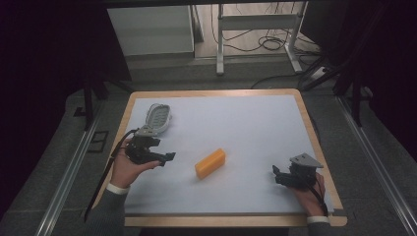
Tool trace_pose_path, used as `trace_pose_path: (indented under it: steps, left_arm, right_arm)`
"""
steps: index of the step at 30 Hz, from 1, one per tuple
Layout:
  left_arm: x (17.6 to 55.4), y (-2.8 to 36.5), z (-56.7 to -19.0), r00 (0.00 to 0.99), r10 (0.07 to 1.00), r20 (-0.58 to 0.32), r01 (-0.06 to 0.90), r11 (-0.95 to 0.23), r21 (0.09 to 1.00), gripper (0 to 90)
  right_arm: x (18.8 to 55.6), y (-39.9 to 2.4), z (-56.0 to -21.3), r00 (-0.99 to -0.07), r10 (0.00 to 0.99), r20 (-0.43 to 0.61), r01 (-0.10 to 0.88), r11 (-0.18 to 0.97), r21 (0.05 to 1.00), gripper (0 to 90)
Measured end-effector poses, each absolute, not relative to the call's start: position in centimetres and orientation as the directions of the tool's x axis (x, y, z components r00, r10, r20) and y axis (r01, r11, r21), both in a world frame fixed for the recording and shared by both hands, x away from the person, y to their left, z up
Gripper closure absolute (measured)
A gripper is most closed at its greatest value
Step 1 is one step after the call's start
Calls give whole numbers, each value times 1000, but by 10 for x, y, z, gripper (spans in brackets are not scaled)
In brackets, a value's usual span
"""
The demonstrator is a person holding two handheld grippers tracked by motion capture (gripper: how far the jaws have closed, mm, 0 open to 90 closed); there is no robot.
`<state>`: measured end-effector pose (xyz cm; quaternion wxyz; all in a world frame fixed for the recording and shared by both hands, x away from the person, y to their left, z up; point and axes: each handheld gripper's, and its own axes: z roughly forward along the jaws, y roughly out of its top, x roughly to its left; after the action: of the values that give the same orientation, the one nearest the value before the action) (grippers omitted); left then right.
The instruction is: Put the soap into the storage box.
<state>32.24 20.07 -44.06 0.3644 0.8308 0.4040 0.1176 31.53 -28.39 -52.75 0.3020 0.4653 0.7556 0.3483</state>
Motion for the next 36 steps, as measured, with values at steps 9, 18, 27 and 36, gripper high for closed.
trace_pose_path:
  steps: [9, 18, 27, 36]
  left_arm:
    - [325, 190, -436, 655, 752, -76, 572, -427, 700, 198]
    - [328, 179, -436, 672, 738, -67, 566, -453, 689, 197]
    - [330, 161, -436, 698, 713, -65, 560, -488, 669, 189]
    - [334, 144, -439, 717, 693, -76, 557, -504, 660, 186]
  right_arm:
    - [315, -283, -528, -381, 914, -139, 493, 328, 806, 94]
    - [315, -283, -528, -375, 916, -140, 494, 325, 806, 94]
    - [315, -283, -528, -376, 915, -145, 493, 330, 805, 93]
    - [315, -283, -528, -377, 915, -146, 490, 330, 807, 93]
